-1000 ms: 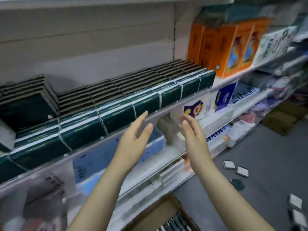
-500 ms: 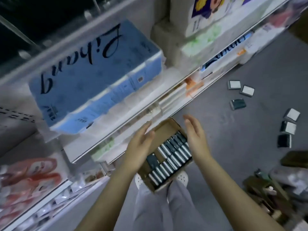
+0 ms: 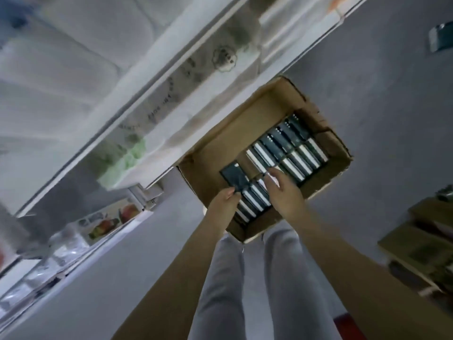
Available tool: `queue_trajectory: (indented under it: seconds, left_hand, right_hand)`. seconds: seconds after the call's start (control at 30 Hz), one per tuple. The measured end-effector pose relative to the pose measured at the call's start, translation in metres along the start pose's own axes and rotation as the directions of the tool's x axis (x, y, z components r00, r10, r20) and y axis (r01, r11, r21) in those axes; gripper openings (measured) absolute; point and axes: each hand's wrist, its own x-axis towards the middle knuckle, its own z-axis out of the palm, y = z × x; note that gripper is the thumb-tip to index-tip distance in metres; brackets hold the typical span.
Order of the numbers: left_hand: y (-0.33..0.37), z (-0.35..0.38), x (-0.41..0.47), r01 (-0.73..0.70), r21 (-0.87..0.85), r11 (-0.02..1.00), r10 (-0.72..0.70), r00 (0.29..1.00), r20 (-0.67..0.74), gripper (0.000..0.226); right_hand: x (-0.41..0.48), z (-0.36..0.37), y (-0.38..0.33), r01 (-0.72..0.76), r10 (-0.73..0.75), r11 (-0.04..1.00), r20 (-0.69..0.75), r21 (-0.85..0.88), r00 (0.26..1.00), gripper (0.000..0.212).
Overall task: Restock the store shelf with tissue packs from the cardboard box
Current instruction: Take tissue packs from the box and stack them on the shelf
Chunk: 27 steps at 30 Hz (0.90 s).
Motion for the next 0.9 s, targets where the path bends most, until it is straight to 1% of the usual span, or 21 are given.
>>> queue_trajectory:
  seconds: [0.07, 0.1, 0.17, 0.23, 0.27, 0.3, 0.33, 0.37, 0.43, 0.5, 0.53, 0.6, 0.67, 0.73, 0.77, 0.8, 0.83, 0.87, 0.9]
  left_hand:
    - [-0.013, 0.006, 0.043, -0.003, 0.143, 0.99, -0.003, 0.999, 0.037, 0.037]
    - [-0.019, 0.009, 0.063, -0.014, 0.216, 0.976, 0.001, 0.998, 0.059, 0.04]
    - [-0.028, 0.012, 0.101, -0.033, 0.333, 0.942, 0.001, 0.995, 0.097, 0.044]
    - [-0.034, 0.014, 0.14, -0.039, 0.405, 0.914, -0.001, 0.995, 0.098, 0.045]
    - [-0.037, 0.015, 0.158, -0.048, 0.418, 0.907, 0.007, 0.995, 0.1, 0.043]
    - [-0.04, 0.016, 0.176, -0.065, 0.44, 0.896, 0.021, 0.994, 0.105, 0.034]
    - [-0.044, 0.018, 0.196, -0.085, 0.475, 0.876, 0.042, 0.994, 0.1, 0.019]
    - [-0.046, 0.02, 0.213, -0.099, 0.511, 0.854, 0.057, 0.994, 0.096, 0.012]
    - [-0.052, 0.021, 0.245, -0.105, 0.533, 0.84, 0.091, 0.994, 0.053, 0.007]
    - [-0.059, 0.022, 0.276, -0.11, 0.522, 0.846, 0.115, 0.993, 0.022, 0.044]
    - [-0.06, 0.023, 0.287, -0.12, 0.521, 0.845, 0.125, 0.992, 0.025, 0.057]
    - [-0.059, 0.025, 0.305, -0.113, 0.531, 0.84, 0.108, 0.993, 0.041, 0.072]
    - [-0.058, 0.032, 0.323, -0.109, 0.533, 0.839, 0.098, 0.994, 0.05, 0.074]
    - [-0.061, 0.04, 0.335, -0.119, 0.573, 0.811, 0.098, 0.993, 0.068, 0.073]
    - [-0.064, 0.044, 0.338, -0.118, 0.627, 0.77, 0.091, 0.993, 0.076, 0.074]
    - [-0.069, 0.046, 0.341, -0.11, 0.699, 0.706, 0.083, 0.994, 0.073, 0.077]
    - [-0.073, 0.047, 0.342, -0.094, 0.773, 0.627, 0.081, 0.995, 0.055, 0.079]
    - [-0.075, 0.047, 0.342, -0.085, 0.82, 0.566, 0.097, 0.995, 0.036, 0.078]
    - [-0.075, 0.045, 0.341, -0.079, 0.837, 0.541, 0.105, 0.994, 0.025, 0.075]
  right_hand:
    - [0.037, 0.022, 0.024, 0.041, -0.038, 0.991, 0.024, -0.13, 0.999, 0.03]
    - [0.053, 0.032, 0.037, 0.042, -0.034, 0.981, 0.043, -0.189, 0.998, 0.031]
    - [0.083, 0.049, 0.06, 0.039, -0.021, 0.956, 0.065, -0.292, 0.998, 0.039]
    - [0.11, 0.062, 0.078, 0.072, -0.058, 0.928, 0.051, -0.365, 0.997, 0.055]
    - [0.12, 0.066, 0.084, 0.093, -0.082, 0.91, 0.045, -0.403, 0.996, 0.06]
    - [0.13, 0.068, 0.088, 0.101, -0.088, 0.894, 0.05, -0.437, 0.995, 0.058]
    - [0.14, 0.069, 0.095, 0.112, -0.09, 0.878, 0.07, -0.466, 0.993, 0.052]
    - [0.15, 0.072, 0.102, 0.141, -0.109, 0.856, 0.094, -0.497, 0.99, 0.047]
    - [0.166, 0.077, 0.113, 0.196, -0.157, 0.811, 0.117, -0.551, 0.981, 0.048]
    - [0.181, 0.085, 0.122, 0.229, -0.203, 0.752, 0.113, -0.619, 0.973, 0.054]
    - [0.189, 0.088, 0.125, 0.225, -0.209, 0.727, 0.103, -0.649, 0.973, 0.057]
    - [0.201, 0.095, 0.129, 0.196, -0.209, 0.708, 0.064, -0.679, 0.976, 0.062]
    - [0.214, 0.099, 0.135, 0.182, -0.23, 0.689, 0.026, -0.701, 0.973, 0.063]
    - [0.224, 0.103, 0.14, 0.148, -0.244, 0.624, -0.012, -0.767, 0.97, 0.062]
    - [0.228, 0.105, 0.143, 0.116, -0.237, 0.579, -0.031, -0.807, 0.971, 0.063]
    - [0.232, 0.107, 0.146, 0.084, -0.229, 0.541, -0.05, -0.837, 0.972, 0.067]
    - [0.235, 0.109, 0.147, 0.061, -0.231, 0.528, -0.074, -0.847, 0.97, 0.071]
    - [0.237, 0.11, 0.148, 0.048, -0.248, 0.546, -0.107, -0.836, 0.963, 0.073]
    - [0.238, 0.11, 0.149, 0.05, -0.259, 0.584, -0.128, -0.81, 0.957, 0.071]
